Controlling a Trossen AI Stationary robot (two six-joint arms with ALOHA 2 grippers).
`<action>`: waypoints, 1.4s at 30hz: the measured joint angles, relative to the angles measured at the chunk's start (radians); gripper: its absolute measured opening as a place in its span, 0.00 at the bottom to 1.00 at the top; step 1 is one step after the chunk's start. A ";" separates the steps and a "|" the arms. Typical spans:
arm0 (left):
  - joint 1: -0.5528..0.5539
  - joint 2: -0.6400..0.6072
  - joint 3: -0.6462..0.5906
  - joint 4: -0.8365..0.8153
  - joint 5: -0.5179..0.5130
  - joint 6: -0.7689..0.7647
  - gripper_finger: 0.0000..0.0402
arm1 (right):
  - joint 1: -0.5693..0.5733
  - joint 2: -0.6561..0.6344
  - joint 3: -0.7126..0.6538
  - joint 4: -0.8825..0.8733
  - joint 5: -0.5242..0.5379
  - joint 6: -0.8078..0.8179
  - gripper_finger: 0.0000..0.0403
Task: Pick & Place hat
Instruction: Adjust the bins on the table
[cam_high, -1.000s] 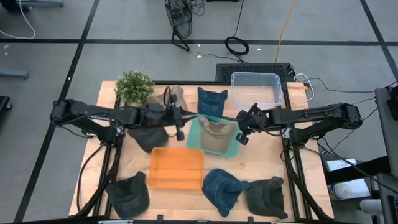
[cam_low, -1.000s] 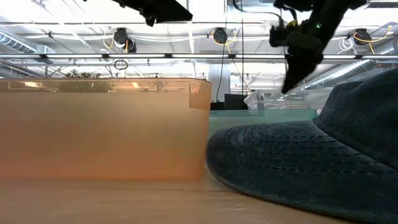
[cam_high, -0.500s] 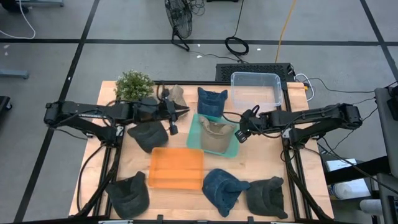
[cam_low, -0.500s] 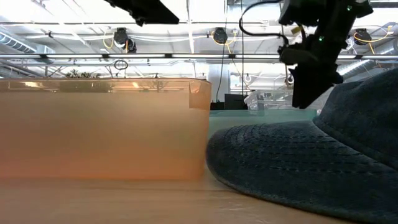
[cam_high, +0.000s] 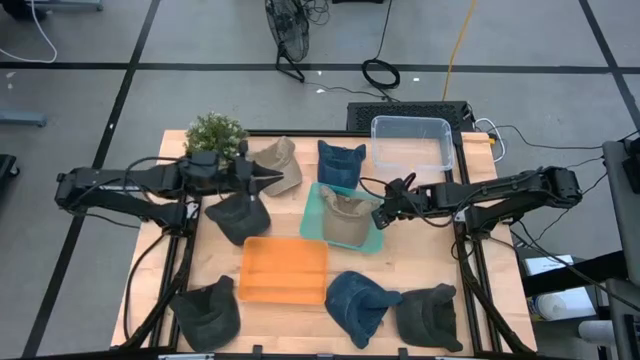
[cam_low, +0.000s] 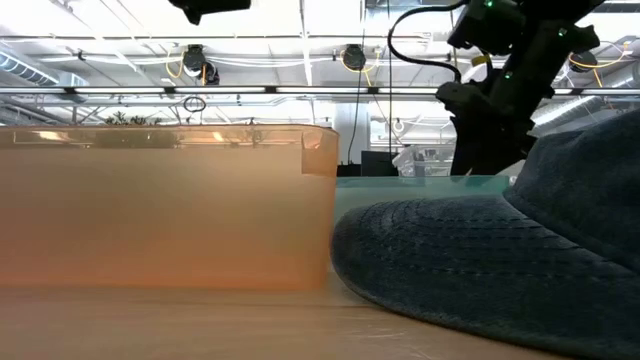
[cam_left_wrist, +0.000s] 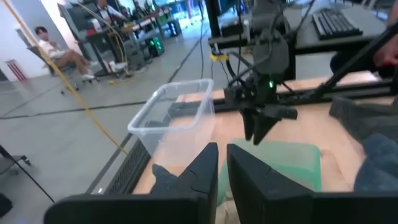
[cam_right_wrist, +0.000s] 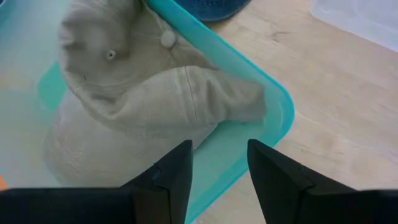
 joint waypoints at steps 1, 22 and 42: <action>0.000 -0.013 -0.004 0.002 -0.001 -0.005 0.12 | 0.000 0.000 -0.002 -0.001 0.000 0.001 0.35; -0.001 -0.083 -0.046 0.006 -0.004 -0.046 0.12 | 0.001 -0.086 -0.008 -0.061 -0.087 0.002 0.32; -0.001 -0.083 -0.046 0.001 -0.004 -0.038 0.12 | -0.026 0.028 -0.007 -0.012 -0.090 -0.048 0.32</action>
